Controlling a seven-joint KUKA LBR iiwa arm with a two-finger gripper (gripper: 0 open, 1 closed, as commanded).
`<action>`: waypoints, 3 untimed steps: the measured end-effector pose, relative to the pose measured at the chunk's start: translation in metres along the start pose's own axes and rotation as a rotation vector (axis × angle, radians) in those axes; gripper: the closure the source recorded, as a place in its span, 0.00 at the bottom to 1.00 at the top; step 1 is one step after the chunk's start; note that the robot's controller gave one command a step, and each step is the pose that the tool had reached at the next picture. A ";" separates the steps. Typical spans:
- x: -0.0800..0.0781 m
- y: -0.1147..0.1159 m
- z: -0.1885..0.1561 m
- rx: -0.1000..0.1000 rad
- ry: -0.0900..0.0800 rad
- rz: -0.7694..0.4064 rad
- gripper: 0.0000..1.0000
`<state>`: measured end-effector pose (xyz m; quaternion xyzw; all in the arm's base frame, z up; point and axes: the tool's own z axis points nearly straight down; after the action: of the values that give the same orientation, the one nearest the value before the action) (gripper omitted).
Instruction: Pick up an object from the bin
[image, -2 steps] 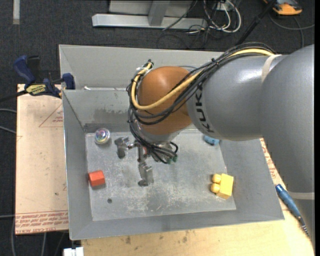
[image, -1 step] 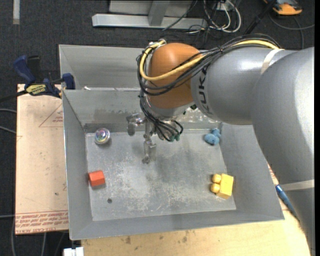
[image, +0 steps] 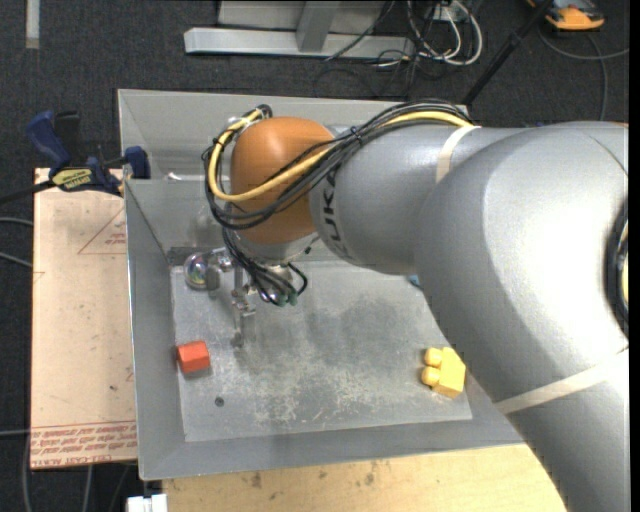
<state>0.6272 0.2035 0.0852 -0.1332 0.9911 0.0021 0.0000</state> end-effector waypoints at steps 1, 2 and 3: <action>-0.031 0.024 -0.116 0.004 -0.010 -0.447 0.00; 0.019 0.009 -0.083 0.002 0.006 -0.462 0.00; 0.046 0.067 -0.036 -0.002 0.006 -0.591 0.00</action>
Offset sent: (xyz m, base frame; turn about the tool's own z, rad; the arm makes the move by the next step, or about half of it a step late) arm 0.0225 0.0286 0.1135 -0.4491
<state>0.5653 0.2554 0.1214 -0.4160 0.9093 0.0023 -0.0026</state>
